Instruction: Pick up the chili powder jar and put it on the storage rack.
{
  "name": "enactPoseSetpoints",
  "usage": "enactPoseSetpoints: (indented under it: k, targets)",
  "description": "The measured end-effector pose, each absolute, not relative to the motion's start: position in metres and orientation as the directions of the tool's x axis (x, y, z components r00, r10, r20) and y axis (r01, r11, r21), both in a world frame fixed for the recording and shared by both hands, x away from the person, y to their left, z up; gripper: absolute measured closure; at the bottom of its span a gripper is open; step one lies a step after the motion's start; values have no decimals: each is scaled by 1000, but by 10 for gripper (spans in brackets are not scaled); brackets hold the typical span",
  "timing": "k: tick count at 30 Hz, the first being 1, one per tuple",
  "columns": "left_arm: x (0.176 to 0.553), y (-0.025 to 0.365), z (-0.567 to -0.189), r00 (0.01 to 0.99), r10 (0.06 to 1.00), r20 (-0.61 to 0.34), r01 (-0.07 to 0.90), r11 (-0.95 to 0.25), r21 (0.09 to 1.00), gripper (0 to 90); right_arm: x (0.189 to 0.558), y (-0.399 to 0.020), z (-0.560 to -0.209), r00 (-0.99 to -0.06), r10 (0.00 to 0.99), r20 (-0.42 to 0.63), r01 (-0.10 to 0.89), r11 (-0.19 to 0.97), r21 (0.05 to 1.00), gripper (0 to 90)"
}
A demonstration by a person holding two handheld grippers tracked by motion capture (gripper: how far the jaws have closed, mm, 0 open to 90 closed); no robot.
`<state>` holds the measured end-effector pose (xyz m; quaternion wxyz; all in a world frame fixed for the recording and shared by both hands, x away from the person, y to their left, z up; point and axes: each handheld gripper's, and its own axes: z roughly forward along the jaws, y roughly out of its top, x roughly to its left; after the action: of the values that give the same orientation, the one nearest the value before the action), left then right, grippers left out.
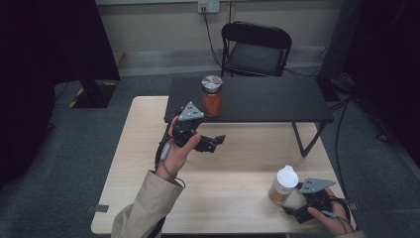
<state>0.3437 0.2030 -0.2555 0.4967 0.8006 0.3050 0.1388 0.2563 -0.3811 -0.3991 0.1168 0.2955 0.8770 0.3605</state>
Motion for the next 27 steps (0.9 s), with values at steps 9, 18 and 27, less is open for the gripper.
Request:
enactPoseSetpoints:
  k: [9, 18, 27]
  targets:
    - [341, 205, -273, 782, 616, -94, 362, -326, 874, 25, 256, -381, -399, -798, 602, 8, 434, 565, 701, 0]
    - [336, 210, -294, 780, 615, -115, 380, -320, 868, 25, 256, -381, -399, -798, 602, 8, 434, 565, 701, 0]
    - [333, 220, -317, 767, 624, -149, 418, -308, 855, 25, 256, -381, -399, -798, 602, 8, 434, 565, 701, 0]
